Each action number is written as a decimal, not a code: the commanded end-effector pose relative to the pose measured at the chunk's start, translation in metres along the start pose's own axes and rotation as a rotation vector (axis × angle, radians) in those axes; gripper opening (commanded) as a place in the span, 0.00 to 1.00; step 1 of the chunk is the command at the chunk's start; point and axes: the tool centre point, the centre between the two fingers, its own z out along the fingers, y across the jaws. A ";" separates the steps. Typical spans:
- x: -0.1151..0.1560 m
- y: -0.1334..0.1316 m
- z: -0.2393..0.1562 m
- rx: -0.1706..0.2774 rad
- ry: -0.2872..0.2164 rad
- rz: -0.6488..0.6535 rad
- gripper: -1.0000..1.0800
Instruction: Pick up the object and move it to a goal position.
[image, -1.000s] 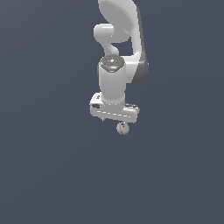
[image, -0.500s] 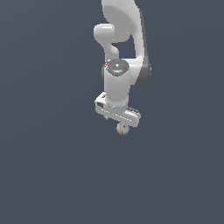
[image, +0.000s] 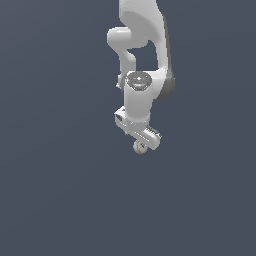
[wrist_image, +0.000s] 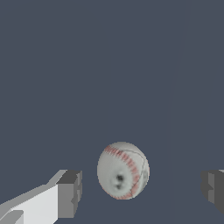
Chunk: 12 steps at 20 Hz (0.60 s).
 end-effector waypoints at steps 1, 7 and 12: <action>-0.004 -0.001 0.004 -0.002 0.000 0.063 0.96; -0.012 -0.003 0.012 -0.007 0.001 0.209 0.96; -0.019 -0.004 0.019 -0.012 0.002 0.331 0.96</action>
